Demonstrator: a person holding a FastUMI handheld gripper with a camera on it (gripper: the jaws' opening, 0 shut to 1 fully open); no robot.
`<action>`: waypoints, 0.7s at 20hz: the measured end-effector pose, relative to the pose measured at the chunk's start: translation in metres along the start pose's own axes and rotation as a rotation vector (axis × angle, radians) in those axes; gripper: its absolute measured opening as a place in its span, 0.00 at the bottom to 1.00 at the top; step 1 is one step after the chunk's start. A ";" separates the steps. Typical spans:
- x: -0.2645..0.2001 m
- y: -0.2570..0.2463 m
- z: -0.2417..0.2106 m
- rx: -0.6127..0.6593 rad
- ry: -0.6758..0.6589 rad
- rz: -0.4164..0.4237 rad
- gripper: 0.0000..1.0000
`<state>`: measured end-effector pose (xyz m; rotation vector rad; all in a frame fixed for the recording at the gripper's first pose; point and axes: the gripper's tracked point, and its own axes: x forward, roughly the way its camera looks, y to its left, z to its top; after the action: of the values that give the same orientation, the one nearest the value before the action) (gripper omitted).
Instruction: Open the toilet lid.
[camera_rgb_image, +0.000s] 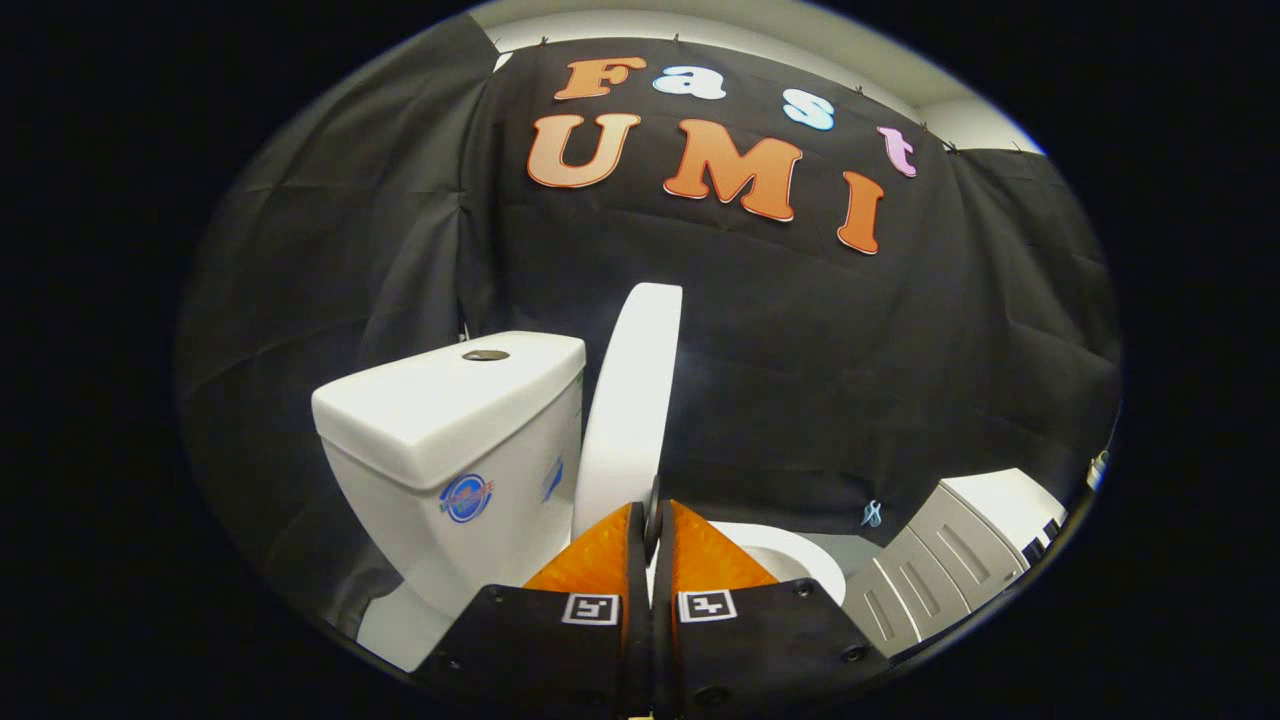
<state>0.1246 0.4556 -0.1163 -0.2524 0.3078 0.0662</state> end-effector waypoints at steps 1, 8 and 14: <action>0.000 0.006 0.001 -0.003 -0.002 0.009 0.08; -0.001 0.047 0.005 -0.070 -0.035 0.052 0.08; 0.000 0.062 0.006 -0.106 -0.051 0.046 0.08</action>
<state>0.1199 0.5171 -0.1256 -0.3484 0.2596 0.1340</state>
